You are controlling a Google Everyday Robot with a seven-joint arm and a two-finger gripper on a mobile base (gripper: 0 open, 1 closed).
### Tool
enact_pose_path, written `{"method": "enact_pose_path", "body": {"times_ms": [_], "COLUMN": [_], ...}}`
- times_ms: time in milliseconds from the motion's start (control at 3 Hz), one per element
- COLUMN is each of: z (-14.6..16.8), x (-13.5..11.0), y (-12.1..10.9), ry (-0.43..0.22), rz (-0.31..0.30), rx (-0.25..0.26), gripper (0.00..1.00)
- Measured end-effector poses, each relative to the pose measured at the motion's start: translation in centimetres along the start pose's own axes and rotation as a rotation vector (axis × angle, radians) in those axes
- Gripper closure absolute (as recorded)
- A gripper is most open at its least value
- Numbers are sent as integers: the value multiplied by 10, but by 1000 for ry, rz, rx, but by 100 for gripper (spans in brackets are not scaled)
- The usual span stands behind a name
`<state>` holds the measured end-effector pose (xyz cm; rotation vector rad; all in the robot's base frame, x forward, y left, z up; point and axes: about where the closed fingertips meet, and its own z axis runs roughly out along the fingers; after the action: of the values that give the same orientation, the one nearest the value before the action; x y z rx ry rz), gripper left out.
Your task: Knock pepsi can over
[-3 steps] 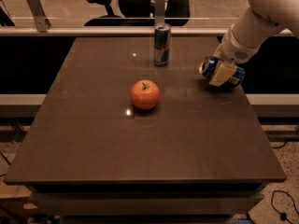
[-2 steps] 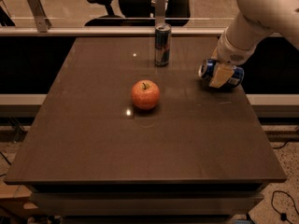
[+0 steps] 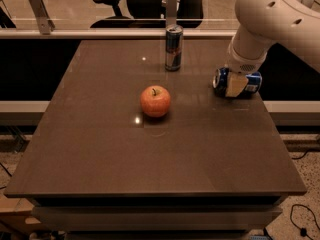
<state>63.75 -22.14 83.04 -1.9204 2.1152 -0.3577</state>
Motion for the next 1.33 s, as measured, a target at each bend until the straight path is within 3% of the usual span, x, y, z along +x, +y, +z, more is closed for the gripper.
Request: {"method": "enact_pose_path", "body": {"times_ms": [333, 1333], "z": [2, 2], "x": [3, 3], "y": [1, 1], "ry": [12, 12], "rz": [-5, -6], "rx": [0, -3], "gripper": [82, 12]}}
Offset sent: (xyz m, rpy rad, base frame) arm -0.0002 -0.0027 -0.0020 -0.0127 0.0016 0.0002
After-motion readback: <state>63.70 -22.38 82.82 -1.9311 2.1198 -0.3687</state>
